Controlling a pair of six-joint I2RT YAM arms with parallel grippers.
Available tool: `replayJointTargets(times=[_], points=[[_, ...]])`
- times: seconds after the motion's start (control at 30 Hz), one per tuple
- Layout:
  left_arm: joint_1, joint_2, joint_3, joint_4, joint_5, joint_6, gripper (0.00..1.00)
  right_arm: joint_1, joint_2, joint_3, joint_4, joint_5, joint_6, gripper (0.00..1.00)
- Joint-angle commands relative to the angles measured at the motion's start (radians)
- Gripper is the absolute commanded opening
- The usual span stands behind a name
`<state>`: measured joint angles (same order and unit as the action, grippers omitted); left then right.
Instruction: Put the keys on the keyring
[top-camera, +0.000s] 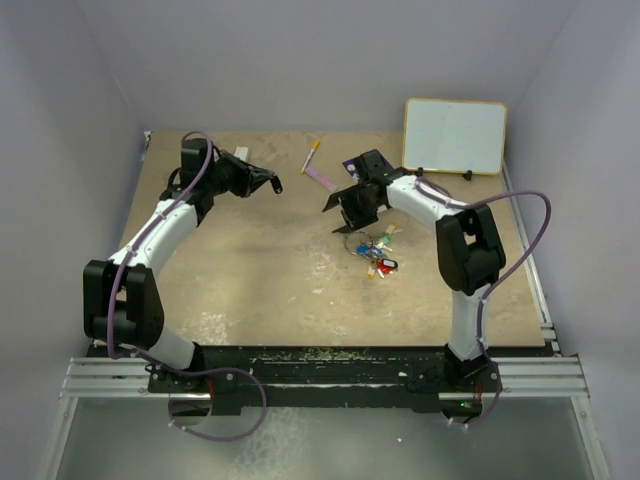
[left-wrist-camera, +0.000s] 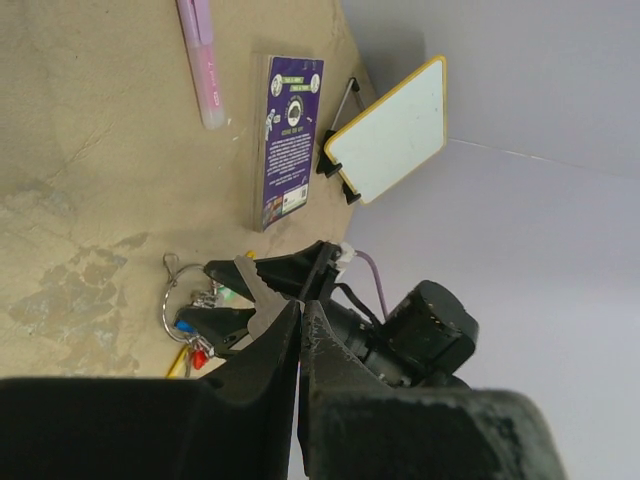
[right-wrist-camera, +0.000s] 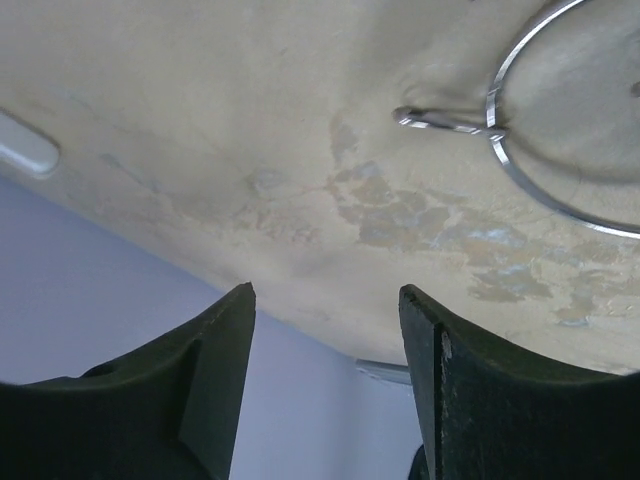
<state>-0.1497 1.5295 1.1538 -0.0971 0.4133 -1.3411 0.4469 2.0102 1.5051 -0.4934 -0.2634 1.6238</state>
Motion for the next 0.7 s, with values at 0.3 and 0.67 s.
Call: replayJointTargets(times=[0.3, 0.67], points=[[0.033, 0.078, 0.187, -0.049, 0.015, 0.157, 0.04, -0.121, 0.006, 0.433, -0.116, -0.041, -1.215, 0.57], [0.036, 0.036, 0.142, -0.035, -0.016, 0.212, 0.04, -0.082, -0.132, 0.054, 0.009, -0.029, -1.600, 0.48]])
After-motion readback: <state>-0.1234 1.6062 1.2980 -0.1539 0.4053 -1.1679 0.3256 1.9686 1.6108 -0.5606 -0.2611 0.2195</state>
